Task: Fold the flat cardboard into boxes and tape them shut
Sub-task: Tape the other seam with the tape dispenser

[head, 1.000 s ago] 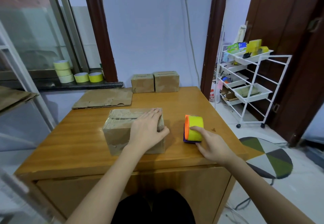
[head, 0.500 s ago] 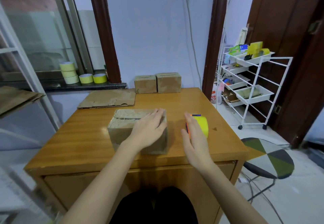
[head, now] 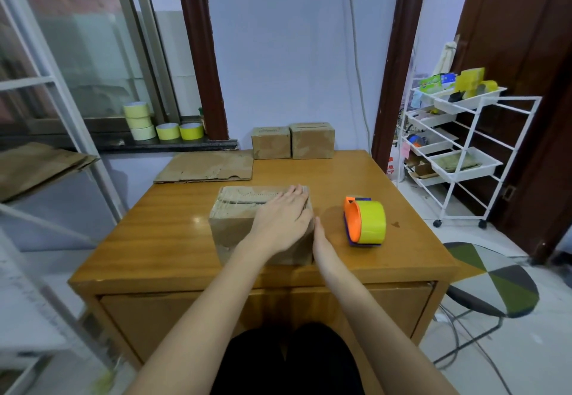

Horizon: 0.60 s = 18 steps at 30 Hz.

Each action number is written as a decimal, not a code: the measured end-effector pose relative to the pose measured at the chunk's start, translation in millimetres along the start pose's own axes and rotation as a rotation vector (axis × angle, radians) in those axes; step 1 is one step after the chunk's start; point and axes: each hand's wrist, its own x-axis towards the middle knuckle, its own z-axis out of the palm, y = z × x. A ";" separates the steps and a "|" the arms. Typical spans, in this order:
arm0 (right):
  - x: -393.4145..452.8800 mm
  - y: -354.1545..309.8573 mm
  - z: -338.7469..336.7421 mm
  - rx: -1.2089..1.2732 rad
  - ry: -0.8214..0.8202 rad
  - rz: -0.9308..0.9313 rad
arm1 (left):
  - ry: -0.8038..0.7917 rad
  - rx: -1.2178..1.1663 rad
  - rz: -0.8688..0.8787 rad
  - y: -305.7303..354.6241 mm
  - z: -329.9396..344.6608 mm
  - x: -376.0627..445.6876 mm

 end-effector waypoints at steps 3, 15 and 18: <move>5.6 -2.5 1.2 0.027 0.008 0.003 | -0.002 -0.004 -0.002 1.1 -0.2 -1.8; 22.4 13.0 -9.6 -0.096 0.022 -0.175 | 0.096 -0.300 -0.054 0.2 -2.4 -6.2; 27.3 -21.1 -15.9 -0.017 0.044 -0.226 | 0.234 -0.737 -0.056 -7.1 -8.3 -14.2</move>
